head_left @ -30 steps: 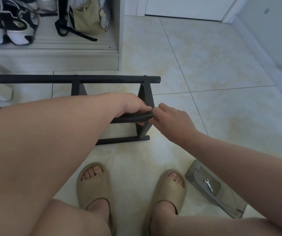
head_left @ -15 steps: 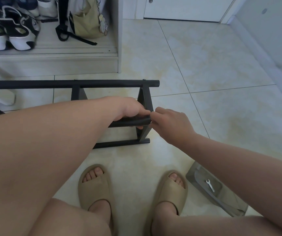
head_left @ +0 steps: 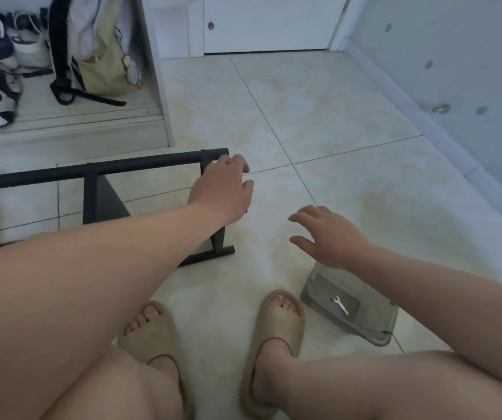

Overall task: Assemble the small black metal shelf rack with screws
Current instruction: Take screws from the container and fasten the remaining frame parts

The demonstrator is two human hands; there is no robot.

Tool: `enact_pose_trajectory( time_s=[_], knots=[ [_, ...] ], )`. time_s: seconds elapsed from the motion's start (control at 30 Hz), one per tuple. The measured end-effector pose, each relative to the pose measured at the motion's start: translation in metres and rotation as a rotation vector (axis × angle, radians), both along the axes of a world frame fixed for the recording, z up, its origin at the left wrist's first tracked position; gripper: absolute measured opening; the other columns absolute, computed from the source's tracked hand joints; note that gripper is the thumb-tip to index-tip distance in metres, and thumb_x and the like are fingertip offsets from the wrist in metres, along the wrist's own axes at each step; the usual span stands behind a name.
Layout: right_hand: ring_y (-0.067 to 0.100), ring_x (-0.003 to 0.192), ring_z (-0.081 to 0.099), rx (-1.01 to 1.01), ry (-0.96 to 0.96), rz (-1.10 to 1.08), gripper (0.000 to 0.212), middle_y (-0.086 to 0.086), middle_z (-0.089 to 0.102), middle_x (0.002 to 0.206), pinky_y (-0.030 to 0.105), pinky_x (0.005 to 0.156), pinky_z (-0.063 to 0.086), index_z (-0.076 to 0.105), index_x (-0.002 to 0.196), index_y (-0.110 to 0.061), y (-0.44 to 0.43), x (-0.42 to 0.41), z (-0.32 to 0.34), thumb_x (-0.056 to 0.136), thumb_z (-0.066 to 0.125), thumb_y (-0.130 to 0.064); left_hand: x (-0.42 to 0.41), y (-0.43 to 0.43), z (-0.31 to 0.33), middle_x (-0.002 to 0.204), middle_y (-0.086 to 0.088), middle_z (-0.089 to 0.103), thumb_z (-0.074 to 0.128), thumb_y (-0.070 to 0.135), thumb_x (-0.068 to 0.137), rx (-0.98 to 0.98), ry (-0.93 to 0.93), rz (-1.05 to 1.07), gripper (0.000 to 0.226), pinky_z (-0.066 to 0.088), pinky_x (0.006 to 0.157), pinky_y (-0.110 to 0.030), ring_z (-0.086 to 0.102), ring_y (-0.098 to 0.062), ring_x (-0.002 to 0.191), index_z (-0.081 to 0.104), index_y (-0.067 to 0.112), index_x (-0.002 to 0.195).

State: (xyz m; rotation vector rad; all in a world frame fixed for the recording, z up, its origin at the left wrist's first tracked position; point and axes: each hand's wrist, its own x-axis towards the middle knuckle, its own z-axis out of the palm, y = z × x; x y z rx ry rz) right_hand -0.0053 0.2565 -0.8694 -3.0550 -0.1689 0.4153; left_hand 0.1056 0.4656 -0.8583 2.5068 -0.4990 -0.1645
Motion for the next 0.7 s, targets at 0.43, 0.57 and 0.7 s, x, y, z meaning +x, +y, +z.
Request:
enact_pose_trajectory(
  time_s=[0.43,0.57,0.7],
  knots=[
    [0.027,0.137,0.045,-0.036,0.459,-0.265,0.053,0.0,0.046,0.152,0.039,0.102,0.044,0.034,0.154,-0.032,-0.122,-0.084,-0.098,0.103,0.048,-0.042,-0.06,-0.125,-0.079,0.134,-0.002,0.058,0.053,0.037,0.099,0.256,0.549,-0.415,0.035,0.036,0.087,-0.027,0.054,-0.023,0.119,0.052,0.021,0.131],
    [0.029,0.131,0.05,0.086,0.478,-0.304,0.046,0.003,0.053,0.144,0.04,0.098,0.047,0.045,0.147,-0.027,-0.117,-0.095,-0.156,0.102,0.047,-0.035,-0.075,-0.137,-0.129,0.139,-0.006,0.055,0.052,0.037,0.1,0.293,0.713,-0.417,0.047,0.038,0.093,-0.027,0.054,-0.024,0.123,0.043,0.019,0.143],
    [0.029,0.131,0.05,0.218,0.45,-0.339,0.044,0.004,0.055,0.142,0.04,0.102,0.046,0.05,0.144,-0.027,-0.11,-0.095,-0.199,0.101,0.05,-0.031,-0.082,-0.139,-0.165,0.131,-0.009,0.06,0.056,0.036,0.1,0.301,0.837,-0.416,0.052,0.047,0.096,-0.031,0.061,-0.025,0.114,0.04,0.017,0.146]
  ],
)
